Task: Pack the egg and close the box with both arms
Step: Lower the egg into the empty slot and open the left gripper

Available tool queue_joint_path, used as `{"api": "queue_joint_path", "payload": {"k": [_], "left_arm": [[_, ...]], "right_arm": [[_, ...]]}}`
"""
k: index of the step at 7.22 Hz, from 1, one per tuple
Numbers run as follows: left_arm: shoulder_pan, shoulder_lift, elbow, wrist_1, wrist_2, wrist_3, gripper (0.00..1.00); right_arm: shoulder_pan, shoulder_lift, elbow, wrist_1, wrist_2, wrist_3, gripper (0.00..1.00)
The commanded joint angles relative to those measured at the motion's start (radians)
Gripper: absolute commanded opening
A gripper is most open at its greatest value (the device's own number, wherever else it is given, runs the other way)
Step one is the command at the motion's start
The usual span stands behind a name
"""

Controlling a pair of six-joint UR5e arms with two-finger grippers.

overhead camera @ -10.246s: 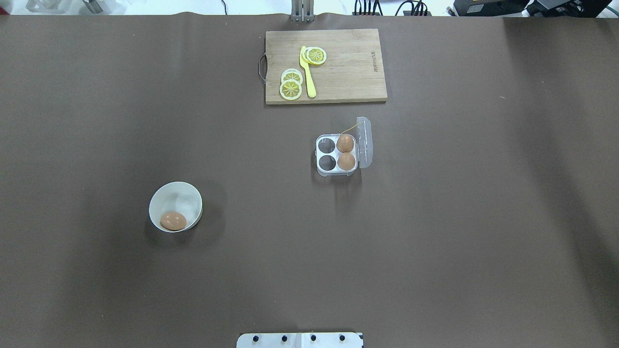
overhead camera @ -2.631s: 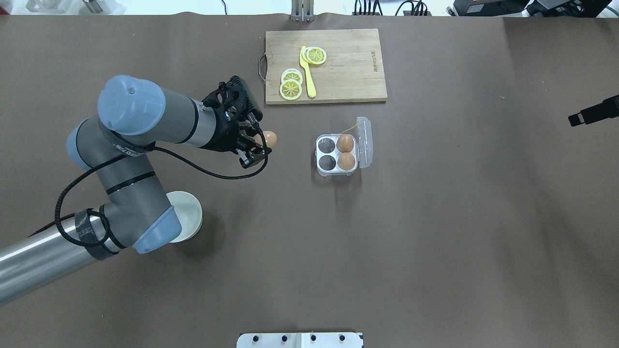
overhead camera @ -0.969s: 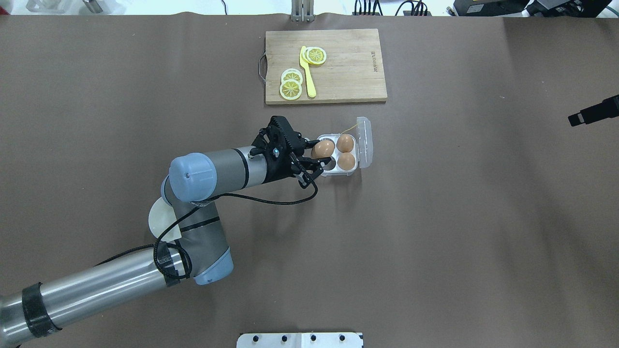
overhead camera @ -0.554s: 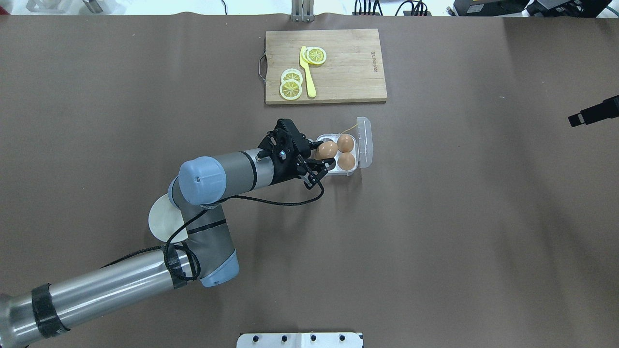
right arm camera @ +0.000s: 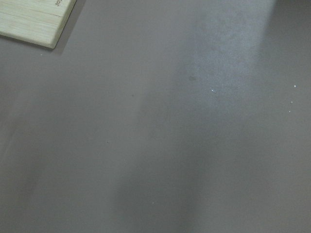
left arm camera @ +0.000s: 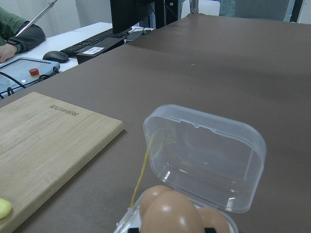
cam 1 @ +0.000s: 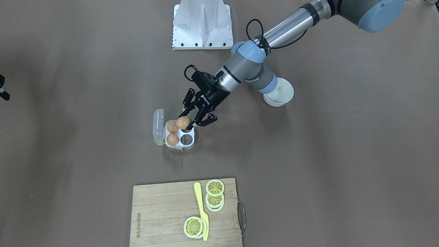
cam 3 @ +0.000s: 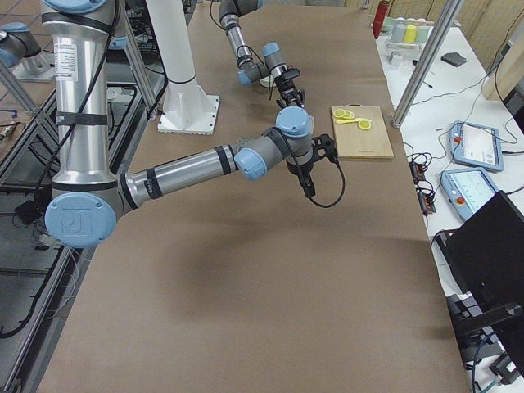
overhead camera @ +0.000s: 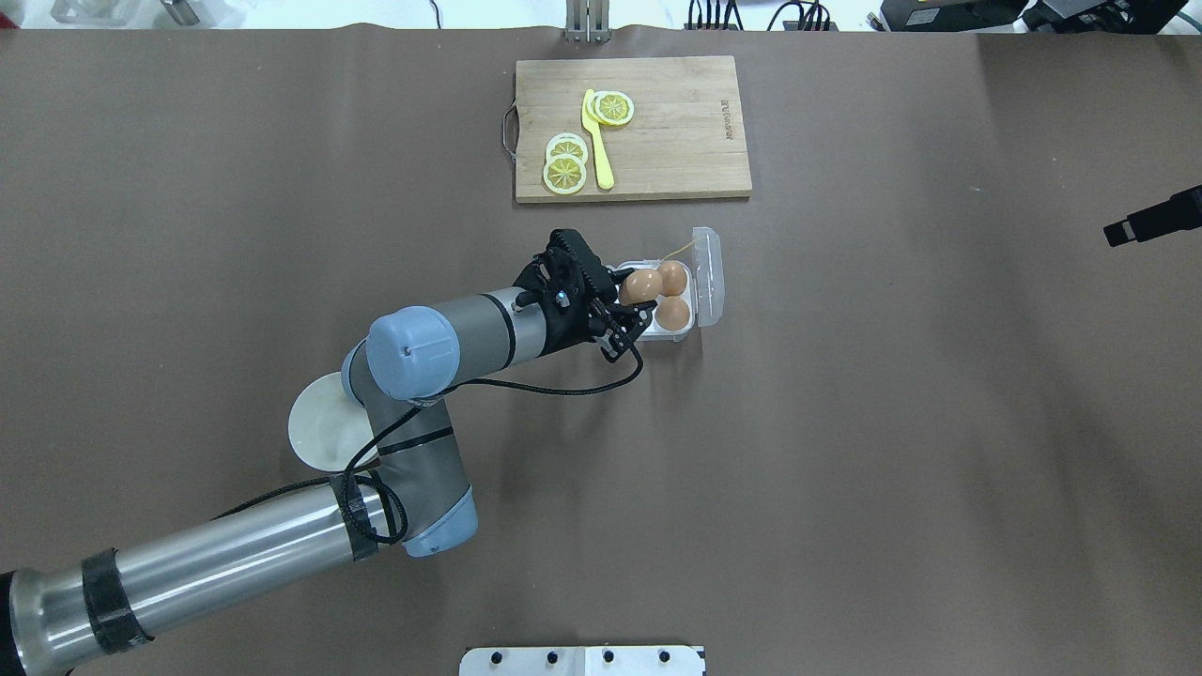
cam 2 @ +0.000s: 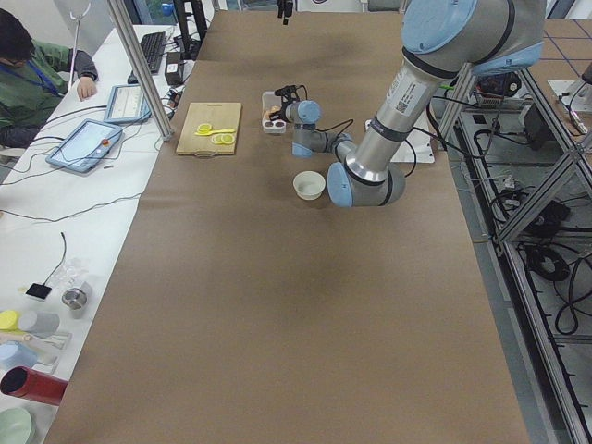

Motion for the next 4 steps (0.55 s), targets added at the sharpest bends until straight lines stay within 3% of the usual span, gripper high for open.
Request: {"api": "queue_joint_path", "payload": {"k": [1,2,4], "left_arm": [[0.007,-0.002,0.001,0.000,0.003,-0.001,0.14],[0.007,-0.002,0.000,0.002,0.005,-0.001,0.38],[0.009,-0.002,-0.004,0.002,0.005,-0.001,0.76]], "right_arm": [[0.000,0.000,-0.001,0.000,-0.001,0.000,1.00],[0.000,0.000,0.001,0.000,0.001,0.001,1.00],[0.000,0.000,0.001,0.000,0.001,0.001,1.00]]}}
